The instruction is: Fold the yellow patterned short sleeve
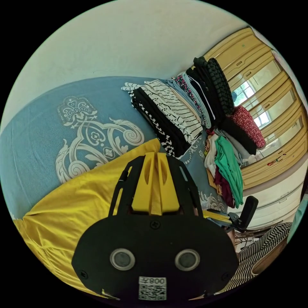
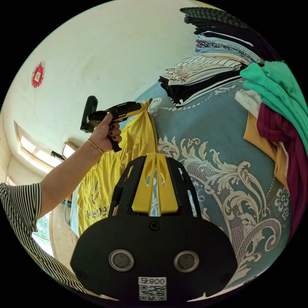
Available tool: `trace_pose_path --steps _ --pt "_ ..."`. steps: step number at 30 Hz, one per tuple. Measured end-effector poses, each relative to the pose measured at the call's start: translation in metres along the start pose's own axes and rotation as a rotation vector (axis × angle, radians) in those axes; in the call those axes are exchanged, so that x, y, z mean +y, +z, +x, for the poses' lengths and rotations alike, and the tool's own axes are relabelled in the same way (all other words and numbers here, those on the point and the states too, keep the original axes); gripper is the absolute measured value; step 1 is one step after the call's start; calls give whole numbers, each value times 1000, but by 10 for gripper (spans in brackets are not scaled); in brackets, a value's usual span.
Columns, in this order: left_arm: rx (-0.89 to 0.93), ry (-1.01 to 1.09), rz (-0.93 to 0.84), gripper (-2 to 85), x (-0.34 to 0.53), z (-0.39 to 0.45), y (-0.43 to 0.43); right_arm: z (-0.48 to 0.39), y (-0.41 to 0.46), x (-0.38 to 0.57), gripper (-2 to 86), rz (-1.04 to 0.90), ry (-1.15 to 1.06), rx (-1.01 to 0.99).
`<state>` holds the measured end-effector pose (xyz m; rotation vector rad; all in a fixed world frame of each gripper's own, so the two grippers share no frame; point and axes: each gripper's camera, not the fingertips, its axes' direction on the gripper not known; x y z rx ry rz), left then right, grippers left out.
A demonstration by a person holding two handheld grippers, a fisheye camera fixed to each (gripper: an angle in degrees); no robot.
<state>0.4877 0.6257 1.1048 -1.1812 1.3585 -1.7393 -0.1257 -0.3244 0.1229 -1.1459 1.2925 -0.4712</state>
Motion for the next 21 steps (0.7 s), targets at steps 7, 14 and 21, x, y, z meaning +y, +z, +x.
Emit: trace_pose_path --steps 7,14,21 --pt "1 33 10 82 -29 -4 4 0 20 -13 36 -53 -76 30" --pt "-100 96 -86 49 -59 1 38 -25 21 -22 7 18 -186 144" --pt "-78 171 -25 9 -76 -2 27 -29 76 -33 0 -179 -253 250"
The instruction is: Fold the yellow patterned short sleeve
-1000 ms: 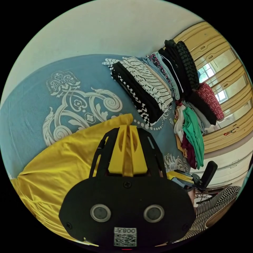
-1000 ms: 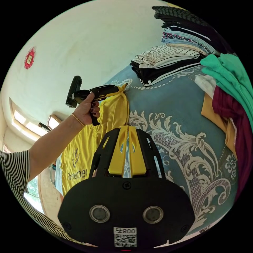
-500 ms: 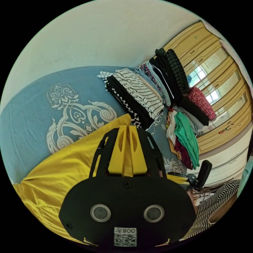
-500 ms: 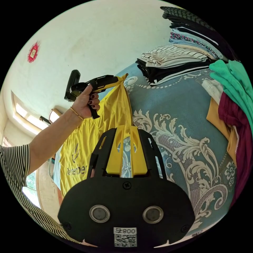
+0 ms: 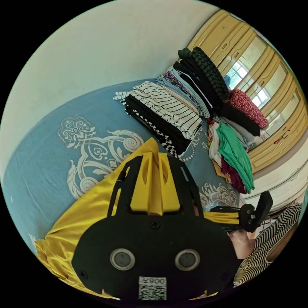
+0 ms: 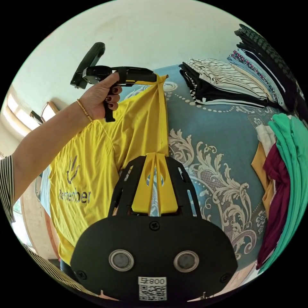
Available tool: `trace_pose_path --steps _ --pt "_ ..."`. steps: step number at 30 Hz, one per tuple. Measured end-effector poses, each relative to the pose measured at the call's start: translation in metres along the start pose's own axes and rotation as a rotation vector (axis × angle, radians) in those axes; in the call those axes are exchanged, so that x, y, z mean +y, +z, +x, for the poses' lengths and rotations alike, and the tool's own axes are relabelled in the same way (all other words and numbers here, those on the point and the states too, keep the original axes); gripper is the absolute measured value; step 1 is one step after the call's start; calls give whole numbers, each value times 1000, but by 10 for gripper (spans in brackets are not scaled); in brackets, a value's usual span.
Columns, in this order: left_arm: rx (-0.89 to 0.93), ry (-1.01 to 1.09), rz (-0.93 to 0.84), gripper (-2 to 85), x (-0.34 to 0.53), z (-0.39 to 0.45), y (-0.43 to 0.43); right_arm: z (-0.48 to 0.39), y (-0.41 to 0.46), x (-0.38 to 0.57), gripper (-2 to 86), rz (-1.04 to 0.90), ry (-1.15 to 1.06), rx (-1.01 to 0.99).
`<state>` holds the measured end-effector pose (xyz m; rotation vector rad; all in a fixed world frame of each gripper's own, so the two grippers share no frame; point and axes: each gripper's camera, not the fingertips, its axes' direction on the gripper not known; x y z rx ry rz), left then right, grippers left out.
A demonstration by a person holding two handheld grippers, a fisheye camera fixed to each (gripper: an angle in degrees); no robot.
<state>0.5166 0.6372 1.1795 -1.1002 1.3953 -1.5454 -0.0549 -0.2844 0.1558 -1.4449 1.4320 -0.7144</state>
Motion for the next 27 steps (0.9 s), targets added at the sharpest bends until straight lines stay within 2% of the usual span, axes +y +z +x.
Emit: trace_pose_path --steps 2,6,11,16,17,21,23,26,27 --pt "4 -7 -49 19 -6 -5 19 1 3 -2 0 -4 -4 7" --pt "130 -38 -135 77 -19 -19 55 11 10 -5 0 3 17 -31" --pt "78 4 -6 36 -15 -15 32 18 17 -9 0 2 29 -45" --pt "-68 -11 -123 13 -10 -23 73 25 22 -12 0 -1 36 -38" --pt "-66 -26 -173 11 -11 -26 89 29 24 -12 0 3 47 -55" --pt "43 15 -50 9 -17 -24 85 34 30 -15 0 8 56 -69" --pt "74 12 -45 7 -19 -27 84 35 32 -16 0 8 58 -71" --pt "105 -8 -60 6 -9 -38 90 39 36 -18 0 10 66 -88" --pt "85 -31 -121 6 -4 -44 100 42 38 -19 0 12 74 -105"
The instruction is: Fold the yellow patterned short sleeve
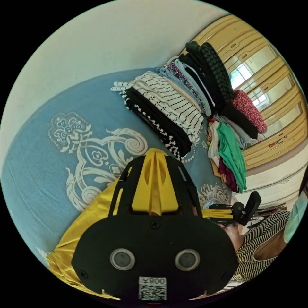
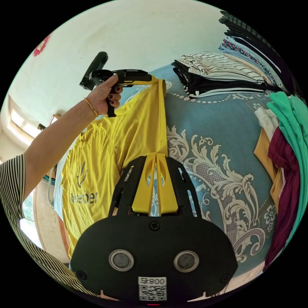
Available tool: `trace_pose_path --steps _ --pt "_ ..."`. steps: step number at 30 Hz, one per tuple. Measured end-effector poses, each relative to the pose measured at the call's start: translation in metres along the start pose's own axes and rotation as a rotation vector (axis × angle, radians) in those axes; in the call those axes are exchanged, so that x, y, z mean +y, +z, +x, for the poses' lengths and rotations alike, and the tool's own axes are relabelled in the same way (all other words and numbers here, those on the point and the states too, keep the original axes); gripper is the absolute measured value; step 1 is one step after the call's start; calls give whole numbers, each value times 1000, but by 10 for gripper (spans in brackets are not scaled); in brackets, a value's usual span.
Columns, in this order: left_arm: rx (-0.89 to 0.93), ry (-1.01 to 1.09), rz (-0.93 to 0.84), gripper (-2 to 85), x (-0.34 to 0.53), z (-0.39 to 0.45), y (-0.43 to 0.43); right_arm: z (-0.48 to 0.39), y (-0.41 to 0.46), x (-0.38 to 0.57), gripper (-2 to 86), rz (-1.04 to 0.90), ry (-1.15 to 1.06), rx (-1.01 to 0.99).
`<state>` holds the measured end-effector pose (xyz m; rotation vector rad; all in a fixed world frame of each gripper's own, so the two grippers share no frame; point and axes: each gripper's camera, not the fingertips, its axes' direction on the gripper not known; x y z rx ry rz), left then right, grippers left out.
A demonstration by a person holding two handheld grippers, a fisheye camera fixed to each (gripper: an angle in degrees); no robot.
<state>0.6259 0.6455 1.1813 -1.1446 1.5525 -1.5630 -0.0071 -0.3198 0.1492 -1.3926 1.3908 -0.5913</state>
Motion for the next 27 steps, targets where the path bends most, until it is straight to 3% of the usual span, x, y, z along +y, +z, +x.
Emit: trace_pose_path --steps 2,7,13,16,19,22,27 --pt "-9 -39 -90 6 7 -12 17 4 2 -1 0 3 12 -20" --pt "82 -18 0 7 35 -20 15 6 8 -5 0 5 21 -31" --pt "-158 6 -142 5 76 -17 80 -7 1 -9 0 82 3 16" --pt "-199 1 -64 4 100 -12 88 -6 20 -13 0 8 10 63" --pt "-234 67 38 4 133 5 89 -8 9 -14 0 86 19 64" --pt "-257 65 -71 3 162 0 126 -13 29 -20 0 18 11 90" --pt "-213 56 194 3 250 18 83 -28 28 -21 0 126 -2 112"
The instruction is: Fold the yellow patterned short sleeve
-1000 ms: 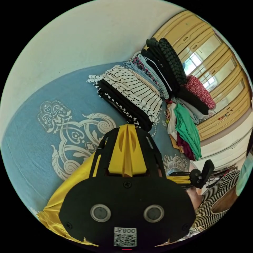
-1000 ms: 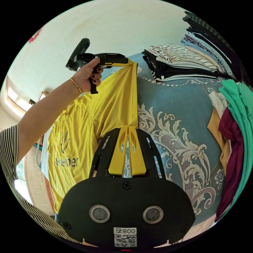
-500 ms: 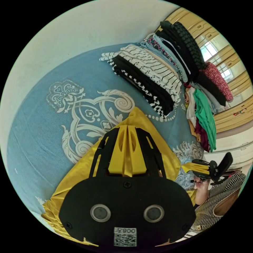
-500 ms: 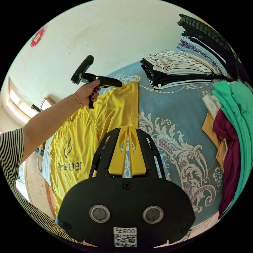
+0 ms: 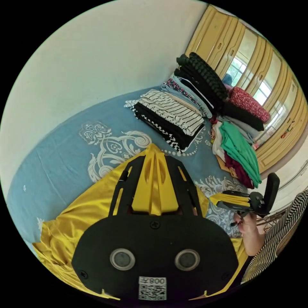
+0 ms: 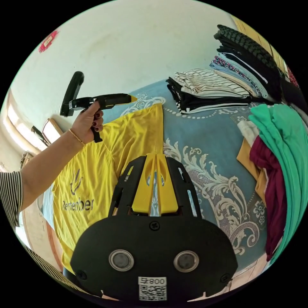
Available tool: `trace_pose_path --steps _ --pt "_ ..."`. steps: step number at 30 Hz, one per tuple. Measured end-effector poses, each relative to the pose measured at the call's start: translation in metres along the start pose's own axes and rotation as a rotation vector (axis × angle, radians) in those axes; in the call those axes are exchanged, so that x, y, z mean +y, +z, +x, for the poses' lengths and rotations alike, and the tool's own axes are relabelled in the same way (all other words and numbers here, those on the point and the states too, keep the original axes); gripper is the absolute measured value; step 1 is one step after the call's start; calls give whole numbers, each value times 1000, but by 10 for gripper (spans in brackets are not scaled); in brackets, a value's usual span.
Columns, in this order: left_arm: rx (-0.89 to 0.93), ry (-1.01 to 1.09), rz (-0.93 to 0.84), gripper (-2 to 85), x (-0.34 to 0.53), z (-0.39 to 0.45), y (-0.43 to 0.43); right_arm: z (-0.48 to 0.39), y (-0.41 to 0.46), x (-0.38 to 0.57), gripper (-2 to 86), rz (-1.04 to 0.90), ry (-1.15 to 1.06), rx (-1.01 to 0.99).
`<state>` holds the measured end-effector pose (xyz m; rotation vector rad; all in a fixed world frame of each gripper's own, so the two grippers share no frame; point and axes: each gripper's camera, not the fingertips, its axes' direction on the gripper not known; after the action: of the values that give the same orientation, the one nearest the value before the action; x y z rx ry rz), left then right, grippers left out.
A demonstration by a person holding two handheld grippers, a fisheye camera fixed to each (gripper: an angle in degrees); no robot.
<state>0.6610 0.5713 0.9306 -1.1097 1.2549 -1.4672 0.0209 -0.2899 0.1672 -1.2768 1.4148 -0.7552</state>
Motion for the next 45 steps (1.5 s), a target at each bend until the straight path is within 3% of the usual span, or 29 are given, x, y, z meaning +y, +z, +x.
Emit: trace_pose_path --steps 4,6,8,16,22,27,29,34,41,45 --pt "-217 -45 12 3 88 -4 -24 -26 32 -6 0 -99 -74 -40" --pt "-360 -123 -72 3 140 -30 -13 -41 49 -9 0 -136 -108 8" --pt "-339 -198 -244 3 170 -61 16 -45 55 -11 0 -136 -109 12" --pt "-210 -355 43 7 309 -83 -43 -62 71 -17 3 -96 -110 5" --pt "-358 -521 32 20 482 -127 -106 -86 68 -32 14 -6 -221 -77" --pt "-443 -691 27 41 601 -192 -136 -139 96 -104 39 -9 -370 -212" --pt "-468 -712 23 48 625 -211 -135 -169 119 -137 43 11 -464 -242" --pt "-508 -704 -21 64 663 -251 -109 -256 225 -215 56 -185 -667 -287" --pt "-562 -624 -132 31 706 -285 -36 -331 350 -235 50 -379 -858 -29" --pt "-604 -598 -103 14 734 -280 -23 -333 359 -249 9 -341 -840 -43"
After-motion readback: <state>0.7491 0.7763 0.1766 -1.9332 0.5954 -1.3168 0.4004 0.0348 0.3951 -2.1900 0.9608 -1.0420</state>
